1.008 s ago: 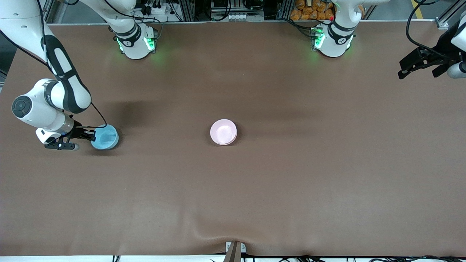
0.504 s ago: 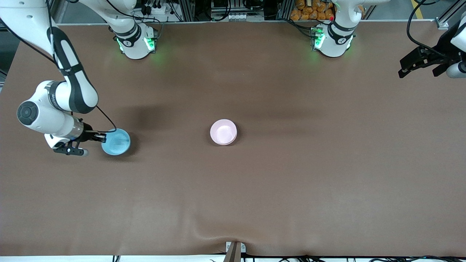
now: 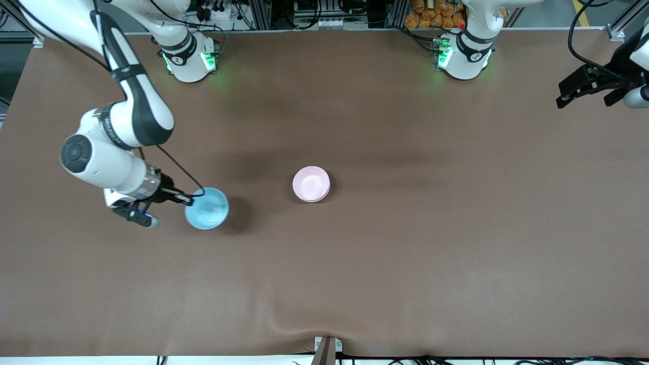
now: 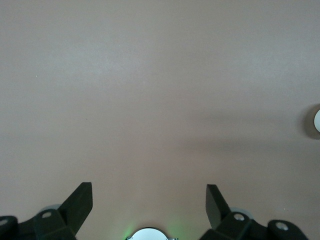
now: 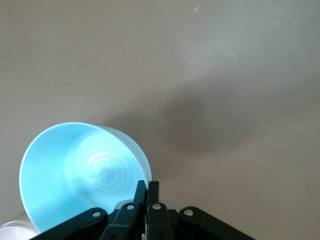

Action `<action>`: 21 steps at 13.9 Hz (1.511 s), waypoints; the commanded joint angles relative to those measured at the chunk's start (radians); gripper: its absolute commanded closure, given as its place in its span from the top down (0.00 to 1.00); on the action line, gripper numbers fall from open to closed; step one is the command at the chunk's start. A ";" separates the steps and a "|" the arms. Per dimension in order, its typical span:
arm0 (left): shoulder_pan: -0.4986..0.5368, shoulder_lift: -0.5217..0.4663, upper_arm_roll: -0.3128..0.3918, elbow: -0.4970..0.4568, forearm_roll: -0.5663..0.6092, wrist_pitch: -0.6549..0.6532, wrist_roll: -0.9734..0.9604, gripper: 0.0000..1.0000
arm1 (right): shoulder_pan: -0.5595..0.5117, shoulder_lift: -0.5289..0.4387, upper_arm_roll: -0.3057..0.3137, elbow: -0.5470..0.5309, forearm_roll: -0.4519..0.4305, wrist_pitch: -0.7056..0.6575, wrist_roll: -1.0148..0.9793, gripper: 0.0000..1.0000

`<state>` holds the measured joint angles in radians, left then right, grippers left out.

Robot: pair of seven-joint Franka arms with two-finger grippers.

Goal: Stack pink and blue bowls on white bowl
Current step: 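Lift the blue bowl with the right gripper and carry it over the pink bowl, then lower the blue bowl into the pink bowl and open the right gripper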

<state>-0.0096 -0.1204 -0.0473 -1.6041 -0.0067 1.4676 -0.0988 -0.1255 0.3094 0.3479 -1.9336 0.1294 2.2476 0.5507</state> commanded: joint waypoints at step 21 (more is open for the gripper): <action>0.005 -0.010 -0.003 -0.007 -0.013 0.008 0.022 1.00 | 0.478 0.117 -0.003 -0.053 -0.059 0.288 0.520 0.00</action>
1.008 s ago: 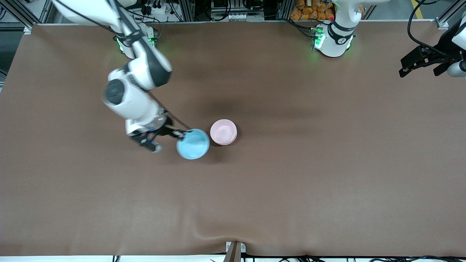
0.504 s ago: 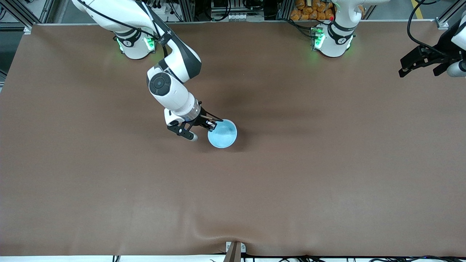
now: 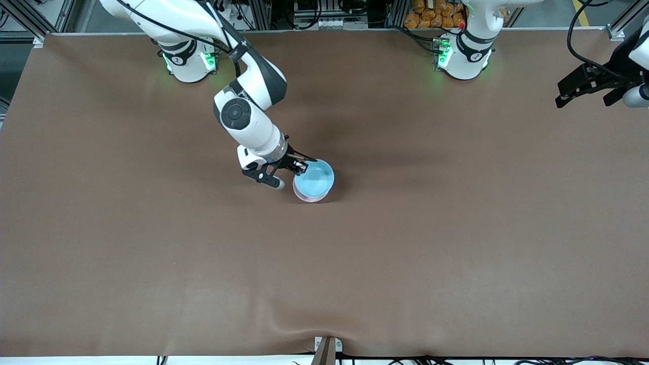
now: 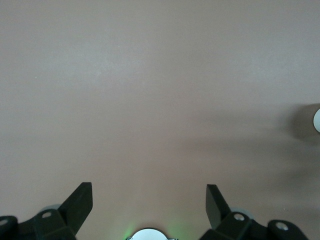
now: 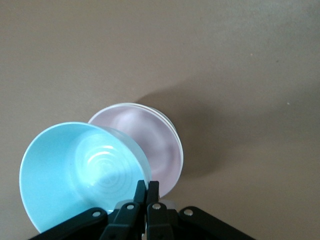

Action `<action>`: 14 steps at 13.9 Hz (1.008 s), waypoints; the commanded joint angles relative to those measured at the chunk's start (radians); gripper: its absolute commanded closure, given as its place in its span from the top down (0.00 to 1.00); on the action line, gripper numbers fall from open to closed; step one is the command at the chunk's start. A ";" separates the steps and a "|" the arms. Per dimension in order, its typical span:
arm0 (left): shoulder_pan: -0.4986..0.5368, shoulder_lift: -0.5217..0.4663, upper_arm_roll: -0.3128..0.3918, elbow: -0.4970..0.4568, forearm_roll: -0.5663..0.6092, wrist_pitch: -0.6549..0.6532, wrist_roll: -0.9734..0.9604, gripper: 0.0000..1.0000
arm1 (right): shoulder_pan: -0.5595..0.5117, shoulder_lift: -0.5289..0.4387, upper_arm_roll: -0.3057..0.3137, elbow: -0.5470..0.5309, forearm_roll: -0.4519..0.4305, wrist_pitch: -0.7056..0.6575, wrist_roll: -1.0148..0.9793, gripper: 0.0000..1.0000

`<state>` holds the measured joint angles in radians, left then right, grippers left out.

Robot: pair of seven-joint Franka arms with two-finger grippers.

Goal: Stack pink and blue bowls on white bowl
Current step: 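Lower the blue bowl into the pink bowl and open the right gripper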

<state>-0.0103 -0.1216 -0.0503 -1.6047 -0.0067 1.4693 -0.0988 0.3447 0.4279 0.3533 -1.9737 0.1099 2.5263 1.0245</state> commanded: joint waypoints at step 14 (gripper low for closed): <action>0.004 -0.007 -0.002 -0.003 -0.015 0.006 0.021 1.00 | -0.006 0.069 -0.007 0.117 -0.156 -0.053 0.144 1.00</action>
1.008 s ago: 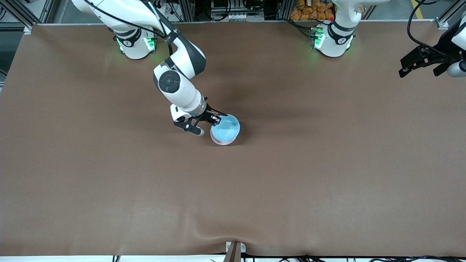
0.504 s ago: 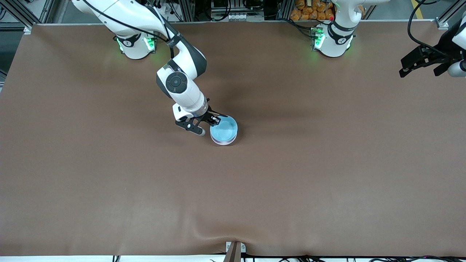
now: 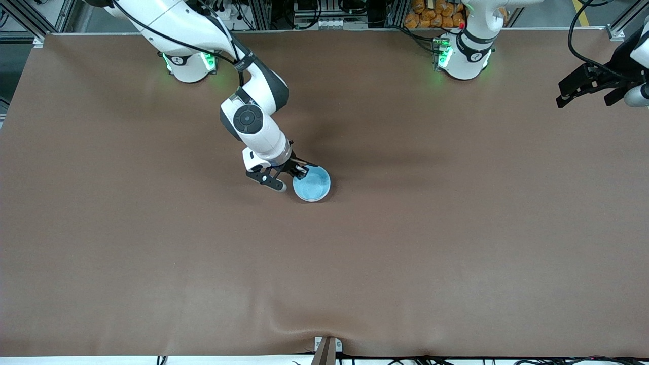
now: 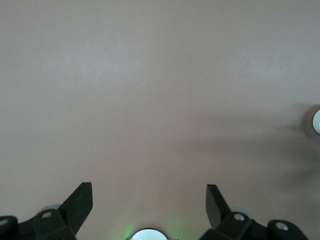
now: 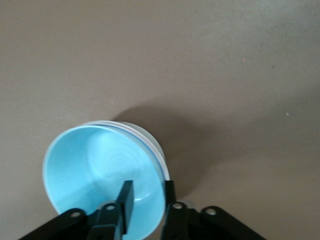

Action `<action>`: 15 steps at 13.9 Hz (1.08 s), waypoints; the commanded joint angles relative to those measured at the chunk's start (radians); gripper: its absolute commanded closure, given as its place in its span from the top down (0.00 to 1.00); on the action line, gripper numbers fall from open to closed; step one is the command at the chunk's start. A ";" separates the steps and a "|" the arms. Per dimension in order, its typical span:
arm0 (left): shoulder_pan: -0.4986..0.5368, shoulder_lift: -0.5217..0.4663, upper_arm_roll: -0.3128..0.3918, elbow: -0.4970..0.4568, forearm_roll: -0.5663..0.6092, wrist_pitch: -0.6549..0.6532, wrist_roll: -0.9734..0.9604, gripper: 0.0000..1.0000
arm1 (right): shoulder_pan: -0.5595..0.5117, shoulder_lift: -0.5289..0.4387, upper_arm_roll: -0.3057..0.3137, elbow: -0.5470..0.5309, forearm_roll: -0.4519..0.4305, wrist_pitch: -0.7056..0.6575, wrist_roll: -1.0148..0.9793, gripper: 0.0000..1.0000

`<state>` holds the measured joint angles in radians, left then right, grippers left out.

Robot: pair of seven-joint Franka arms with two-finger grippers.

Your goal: Stack pink and blue bowls on white bowl

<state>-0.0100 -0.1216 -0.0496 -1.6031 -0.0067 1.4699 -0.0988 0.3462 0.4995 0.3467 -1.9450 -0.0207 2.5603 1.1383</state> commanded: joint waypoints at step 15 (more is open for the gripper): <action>-0.005 0.008 -0.004 0.008 -0.016 0.036 0.019 1.00 | -0.484 -0.085 0.000 0.672 -0.002 -0.963 -0.523 1.00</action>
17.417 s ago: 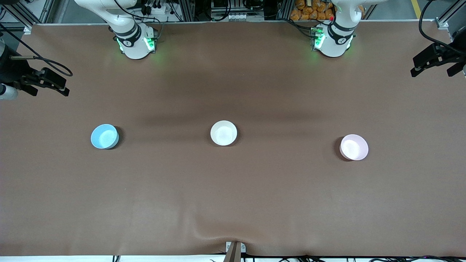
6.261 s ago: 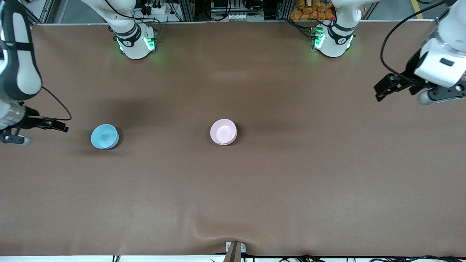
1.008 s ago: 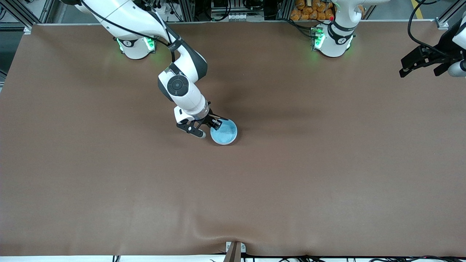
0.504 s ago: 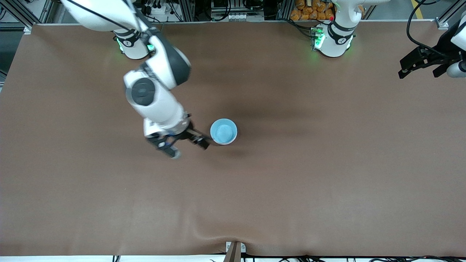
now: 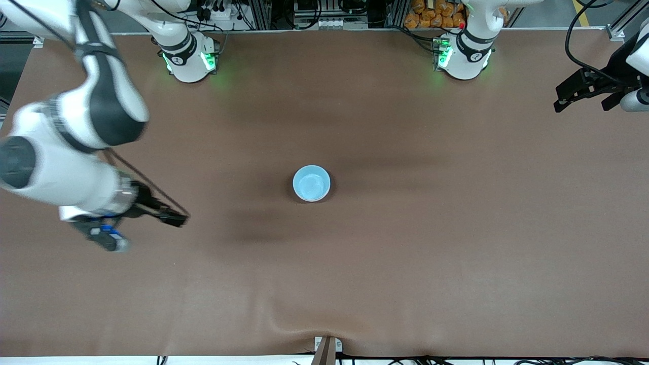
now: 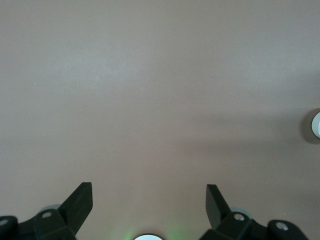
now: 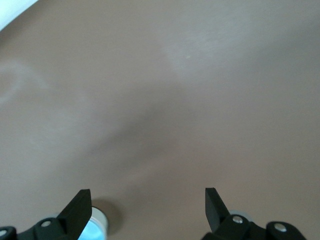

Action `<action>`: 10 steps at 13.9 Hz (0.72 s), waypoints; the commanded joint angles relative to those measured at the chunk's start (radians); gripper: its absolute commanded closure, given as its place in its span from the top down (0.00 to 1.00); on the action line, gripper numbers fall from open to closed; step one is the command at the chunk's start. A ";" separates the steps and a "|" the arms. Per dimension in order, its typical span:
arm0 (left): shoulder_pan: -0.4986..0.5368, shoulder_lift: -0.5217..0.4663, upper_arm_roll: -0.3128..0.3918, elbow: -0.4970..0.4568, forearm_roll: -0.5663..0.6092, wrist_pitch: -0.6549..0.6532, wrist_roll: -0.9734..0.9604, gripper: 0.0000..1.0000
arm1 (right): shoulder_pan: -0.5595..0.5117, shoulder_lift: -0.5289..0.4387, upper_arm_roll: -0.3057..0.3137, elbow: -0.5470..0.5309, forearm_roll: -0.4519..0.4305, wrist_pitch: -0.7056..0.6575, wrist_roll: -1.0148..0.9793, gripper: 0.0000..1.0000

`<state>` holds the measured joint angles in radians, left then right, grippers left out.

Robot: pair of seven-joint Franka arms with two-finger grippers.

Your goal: Stack pink and blue bowls on white bowl

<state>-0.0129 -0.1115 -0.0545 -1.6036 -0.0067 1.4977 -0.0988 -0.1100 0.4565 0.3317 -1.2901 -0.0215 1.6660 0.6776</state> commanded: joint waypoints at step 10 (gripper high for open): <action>0.001 -0.005 -0.001 0.008 -0.016 0.006 0.022 1.00 | 0.081 -0.462 -0.220 -0.219 -0.003 -0.160 -0.406 1.00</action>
<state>-0.0131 -0.1115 -0.0555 -1.6013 -0.0067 1.5017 -0.0988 -0.0230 0.1246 0.1189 -1.3640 -0.0219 1.4746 0.2934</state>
